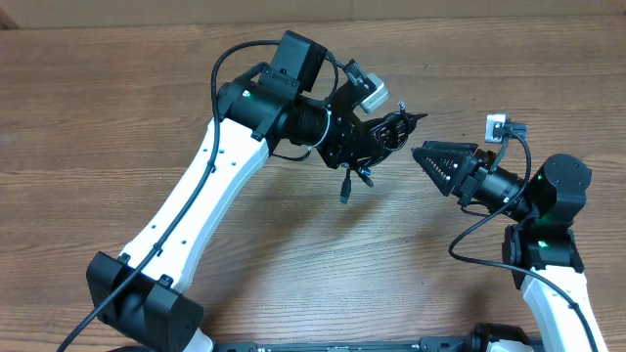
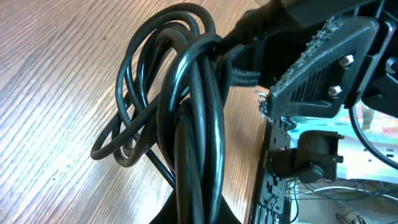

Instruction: Untangle cables

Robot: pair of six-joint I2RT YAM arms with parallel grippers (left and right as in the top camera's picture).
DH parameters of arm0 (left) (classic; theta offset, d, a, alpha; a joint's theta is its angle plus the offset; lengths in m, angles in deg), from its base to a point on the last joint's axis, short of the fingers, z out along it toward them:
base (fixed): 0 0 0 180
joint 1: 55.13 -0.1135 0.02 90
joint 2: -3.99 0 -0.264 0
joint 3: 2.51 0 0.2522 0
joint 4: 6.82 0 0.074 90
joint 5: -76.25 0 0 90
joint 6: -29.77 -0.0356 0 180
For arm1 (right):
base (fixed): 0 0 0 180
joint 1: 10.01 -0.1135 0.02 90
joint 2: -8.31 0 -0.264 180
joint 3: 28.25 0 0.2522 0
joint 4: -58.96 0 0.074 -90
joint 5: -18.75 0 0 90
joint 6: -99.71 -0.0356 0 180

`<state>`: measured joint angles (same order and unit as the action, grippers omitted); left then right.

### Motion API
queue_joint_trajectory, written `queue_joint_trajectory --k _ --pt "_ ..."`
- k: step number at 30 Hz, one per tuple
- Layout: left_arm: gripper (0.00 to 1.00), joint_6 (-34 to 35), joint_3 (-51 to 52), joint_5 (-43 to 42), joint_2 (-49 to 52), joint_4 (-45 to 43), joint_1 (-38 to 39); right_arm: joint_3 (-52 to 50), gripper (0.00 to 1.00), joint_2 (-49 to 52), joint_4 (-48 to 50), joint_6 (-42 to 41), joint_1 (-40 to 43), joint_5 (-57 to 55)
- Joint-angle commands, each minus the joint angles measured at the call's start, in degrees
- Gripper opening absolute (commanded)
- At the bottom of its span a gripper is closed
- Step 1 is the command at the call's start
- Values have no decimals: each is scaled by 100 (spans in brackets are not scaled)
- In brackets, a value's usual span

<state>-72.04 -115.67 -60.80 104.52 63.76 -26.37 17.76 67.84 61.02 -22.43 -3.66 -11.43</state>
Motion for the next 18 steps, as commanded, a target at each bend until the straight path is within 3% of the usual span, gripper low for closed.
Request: queue_joint_trajectory --k 1,18 --pt "4 -107 2 -358 -55 -120 85 83 56 -26 33 17 11 42" --pt "4 -109 2 -533 -50 -208 164 83 54 -26 35 17 11 57"
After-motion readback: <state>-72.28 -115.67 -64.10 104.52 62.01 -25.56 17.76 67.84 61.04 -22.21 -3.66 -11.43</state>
